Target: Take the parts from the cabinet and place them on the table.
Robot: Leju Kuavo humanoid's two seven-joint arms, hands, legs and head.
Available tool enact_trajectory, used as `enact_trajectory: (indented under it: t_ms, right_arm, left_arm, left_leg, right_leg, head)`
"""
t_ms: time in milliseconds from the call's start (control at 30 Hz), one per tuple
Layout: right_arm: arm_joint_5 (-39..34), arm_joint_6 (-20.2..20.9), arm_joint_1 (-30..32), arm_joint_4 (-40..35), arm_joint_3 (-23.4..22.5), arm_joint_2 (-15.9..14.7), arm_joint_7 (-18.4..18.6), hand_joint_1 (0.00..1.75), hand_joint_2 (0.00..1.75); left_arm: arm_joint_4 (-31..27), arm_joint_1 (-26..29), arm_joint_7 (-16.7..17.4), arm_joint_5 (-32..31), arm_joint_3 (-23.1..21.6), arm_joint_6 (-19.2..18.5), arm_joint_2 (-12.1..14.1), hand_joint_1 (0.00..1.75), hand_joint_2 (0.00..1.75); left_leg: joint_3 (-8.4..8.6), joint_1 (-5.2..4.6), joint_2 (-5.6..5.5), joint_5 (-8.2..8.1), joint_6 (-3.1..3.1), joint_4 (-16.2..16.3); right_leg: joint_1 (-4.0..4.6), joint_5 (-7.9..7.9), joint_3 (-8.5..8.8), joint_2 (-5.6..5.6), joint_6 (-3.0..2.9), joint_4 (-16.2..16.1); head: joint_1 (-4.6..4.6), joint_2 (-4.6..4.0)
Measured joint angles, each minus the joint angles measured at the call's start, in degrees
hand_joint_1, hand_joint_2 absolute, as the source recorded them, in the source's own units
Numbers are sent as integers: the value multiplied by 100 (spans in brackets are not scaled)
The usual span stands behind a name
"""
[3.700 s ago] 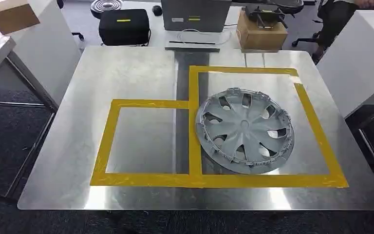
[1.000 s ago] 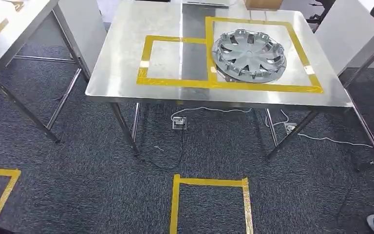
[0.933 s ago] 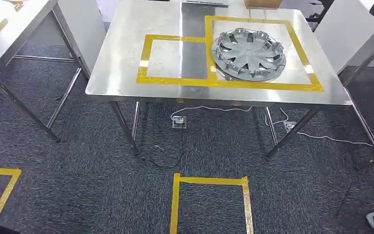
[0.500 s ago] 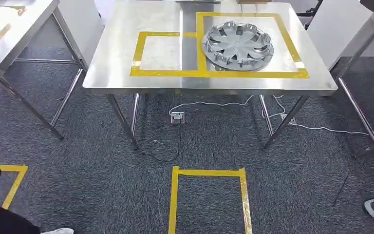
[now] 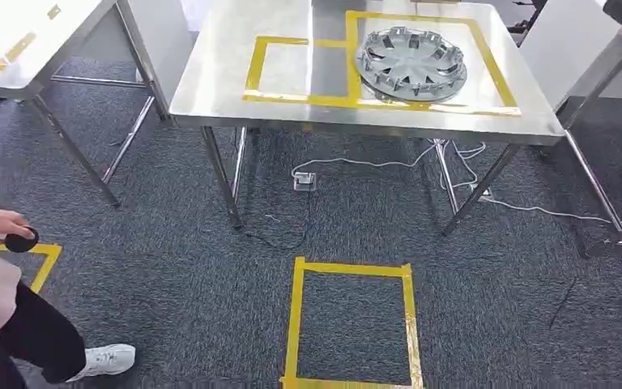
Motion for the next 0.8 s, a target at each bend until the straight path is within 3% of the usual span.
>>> enact_trajectory:
  t_ms: [33, 67, 100, 133, 167, 200, 300, 333, 367, 433, 467, 500, 533, 567, 600, 633, 667, 700, 733, 800]
  right_arm:
    - [-11, 0, -7, 0, 2, 0, -34, 0, 0]
    - [-35, 0, -11, -2, 7, 2, -71, 0, 0]
    - [-39, 0, -12, -2, 11, 4, -75, 0, 0]
    - [-42, 0, -22, -4, 15, 4, -82, 0, 0]
    - [-42, 0, -41, -7, 20, 2, -88, 0, 0]
    - [-42, 0, -56, -7, 22, 0, -93, 0, 0]
    - [-48, 0, -52, -4, 28, 7, -99, 0, 0]
    - [-50, 0, -40, -4, 28, 11, -99, 0, 0]
    - [-57, 0, -23, -2, 31, 22, -99, 0, 0]
    - [-74, 0, -18, -4, 31, 15, -108, 0, 0]
    - [-96, 0, -19, -4, 31, 17, -112, 0, 0]
    - [-103, 2, -17, -2, 35, 24, -115, 0, 0]
    - [-116, 2, -15, -2, 41, 33, -115, 0, 0]
    - [-127, 2, -12, -2, 59, 33, -115, 0, 0]
    - [-144, 2, -10, -2, 74, 33, -115, 0, 0]
    - [-160, 0, -12, -2, 79, 33, -115, 0, 0]
    - [-162, 0, -15, -4, 81, 35, -115, 0, 0]
    - [-166, 0, -15, -4, 85, 37, -115, 0, 0]
    - [-168, 0, -17, -4, 87, 35, -115, 0, 0]
    - [-171, 0, -16, -4, 107, 35, -115, 0, 0]
  left_arm:
    - [0, 0, 0, 2, 0, 0, 0, 0, 0]
    - [0, 1, -2, 4, 0, 0, 0, 0, 0]
    - [0, 1, -2, 7, 0, 0, 0, 0, 0]
    - [0, -3, -9, 9, 0, 0, -2, 0, 0]
    - [0, -1, -18, 9, 0, 2, -4, 0, 0]
    - [0, -2, -20, 9, 0, 2, -7, 0, 0]
    - [0, 19, -20, 9, 2, 0, -4, 0, 0]
    - [0, 18, -20, 9, 2, 2, -4, 0, 0]
    - [0, 21, -20, 9, 0, 0, -4, 0, 0]
    - [0, 20, -22, 11, 0, 0, -4, 0, 0]
    - [0, 19, -26, 13, 0, 2, -2, 0, 0]
    - [0, 20, -35, 13, 0, 4, 2, 0, 0]
    - [0, 21, -35, 11, 0, 11, 4, 0, 0]
    - [0, 21, -35, 13, 0, 20, 7, 0, 0]
    - [0, 21, -37, 11, 0, 22, 7, 0, 0]
    - [0, 20, -35, 11, 0, 24, 7, 0, 0]
    - [0, 13, -35, 11, 0, 28, 11, 0, 0]
    - [0, 7, -37, 11, 0, 37, 15, 0, 0]
    - [0, 0, -37, 11, 0, 44, 15, 0, 0]
    - [0, -4, -37, 9, 2, 55, 22, 0, 0]
  left_leg:
    - [-103, 0, 8, 82, -10, 7]
    - [-211, 0, 18, 161, -28, 8]
    - [-284, 0, 20, 224, -46, 8]
    - [-337, 0, 22, 296, -68, 7]
    - [-367, -19, 28, 348, -105, 13]
    - [-377, -21, 50, 410, -139, 7]
    - [-415, 7, 100, 638, -266, -100]
    - [-451, 31, 86, 504, -275, -40]
    - [-544, 25, 54, 127, -278, 141]
    - [-717, 19, 12, -629, -294, 880]
    - [-779, 17, 10, -806, -306, 1301]
    - [-799, 17, 11, -761, -307, 1594]
    - [-769, 14, 11, -493, -300, 1739]
    - [-654, 6, 12, -117, -285, 1707]
    - [-426, -2, 13, 116, -261, 1482]
    - [-83, -6, 13, 111, -230, 1072]
    - [381, -29, 15, -143, -196, 491]
    - [661, -35, 25, -357, -184, 24]
    - [665, -39, 23, -472, -178, -93]
    - [618, -43, 15, -463, -83, -131]
  right_leg:
    - [-7, 227, 103, 1, -5, 29]
    - [-11, 518, 322, 1, -18, -159]
    - [-11, 687, 602, 2, -38, -504]
    - [-8, 705, 1007, 9, -69, -1060]
    - [10, 492, 1479, 25, -114, -1729]
    - [22, 357, 1669, 37, -152, -2128]
    - [69, 499, 1531, 50, -245, -2116]
    - [34, 600, 1469, 3, -303, -2155]
    - [48, 670, 1369, -10, -361, -2152]
    - [65, 803, 1165, -18, -402, -2130]
    - [91, 876, 1052, -22, -412, -2120]
    - [108, 937, 958, -29, -416, -2105]
    - [120, 1001, 845, -38, -411, -2077]
    - [124, 1064, 708, -44, -397, -2022]
    - [125, 1100, 591, -46, -379, -1958]
    - [124, 1126, 503, -47, -363, -1893]
    - [134, 1136, 436, -45, -347, -1809]
    - [144, 1137, 395, -43, -341, -1732]
    - [140, 1169, 365, -44, -297, -1694]
    - [134, 1260, 306, -42, -227, -1697]
  head:
    - [6, 0]
    - [9, 0]
    - [11, 0]
    - [18, 0]
    - [37, 0]
    - [31, 0]
    - [28, 0]
    - [24, 0]
    - [6, 0]
    - [-37, 0]
    - [-48, 0]
    - [-59, 0]
    - [-63, 0]
    - [-68, 0]
    - [-77, 0]
    - [-83, 0]
    - [-92, 0]
    - [-98, 0]
    - [-92, 0]
    - [-76, 0]
